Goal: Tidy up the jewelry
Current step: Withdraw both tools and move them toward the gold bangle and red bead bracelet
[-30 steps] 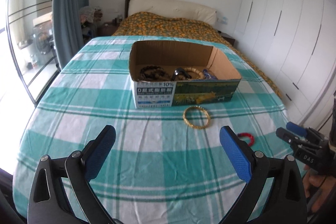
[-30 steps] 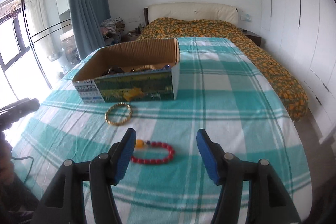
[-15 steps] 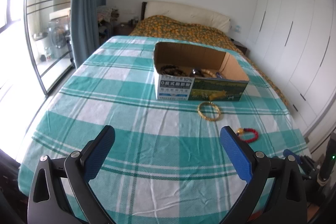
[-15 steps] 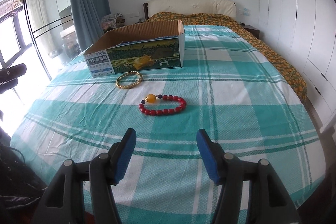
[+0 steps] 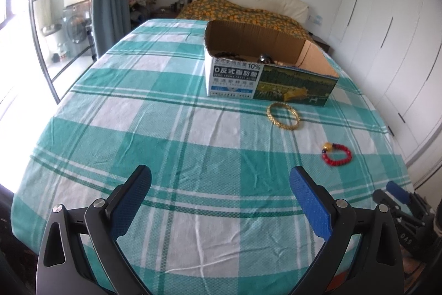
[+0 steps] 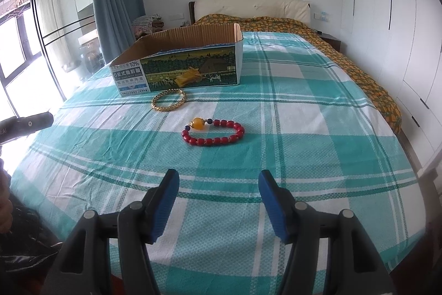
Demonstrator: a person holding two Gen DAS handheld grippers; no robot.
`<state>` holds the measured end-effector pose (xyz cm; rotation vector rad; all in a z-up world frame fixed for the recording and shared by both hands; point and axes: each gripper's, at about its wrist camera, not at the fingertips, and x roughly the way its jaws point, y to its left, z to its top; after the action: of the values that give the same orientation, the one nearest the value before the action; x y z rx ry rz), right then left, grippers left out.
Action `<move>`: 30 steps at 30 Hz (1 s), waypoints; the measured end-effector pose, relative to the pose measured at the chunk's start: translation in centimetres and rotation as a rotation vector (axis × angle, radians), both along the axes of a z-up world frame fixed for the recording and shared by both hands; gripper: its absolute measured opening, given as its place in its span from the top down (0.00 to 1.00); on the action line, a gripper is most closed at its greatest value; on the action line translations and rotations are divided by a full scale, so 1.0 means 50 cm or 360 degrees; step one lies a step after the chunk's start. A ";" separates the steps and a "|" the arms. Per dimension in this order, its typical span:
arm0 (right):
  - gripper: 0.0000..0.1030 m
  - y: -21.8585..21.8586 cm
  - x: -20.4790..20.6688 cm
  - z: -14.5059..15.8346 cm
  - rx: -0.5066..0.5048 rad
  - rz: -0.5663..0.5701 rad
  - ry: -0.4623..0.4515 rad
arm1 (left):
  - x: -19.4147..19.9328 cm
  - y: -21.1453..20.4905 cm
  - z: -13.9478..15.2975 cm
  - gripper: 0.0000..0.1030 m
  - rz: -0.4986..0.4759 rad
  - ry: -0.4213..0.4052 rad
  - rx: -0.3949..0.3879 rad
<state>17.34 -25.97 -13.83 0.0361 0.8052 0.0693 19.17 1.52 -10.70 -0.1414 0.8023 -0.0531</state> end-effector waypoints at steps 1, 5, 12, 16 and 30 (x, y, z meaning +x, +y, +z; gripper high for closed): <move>0.41 0.000 0.001 -0.002 -0.0001 -0.0001 0.0006 | 0.001 0.000 -0.004 0.03 0.0002 0.0008 0.0001; 0.41 -0.003 0.004 -0.012 -0.0001 -0.0001 0.0026 | 0.006 0.000 -0.019 0.03 0.0009 0.0038 0.0005; 0.41 -0.013 0.006 -0.024 0.0016 -0.0024 0.0052 | 0.019 -0.005 -0.040 0.03 0.0008 0.0105 0.0001; 0.41 -0.023 0.004 -0.025 0.0025 -0.0045 0.0043 | 0.032 -0.013 -0.050 0.03 -0.0010 0.0144 0.0004; 0.41 -0.042 0.006 -0.045 0.0067 -0.0077 0.0077 | 0.145 -0.084 -0.063 0.03 -0.0143 0.0208 -0.0017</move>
<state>17.64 -28.06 -16.07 0.0974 0.8507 0.0397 26.41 -2.68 -13.87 -0.1196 0.9388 -0.1337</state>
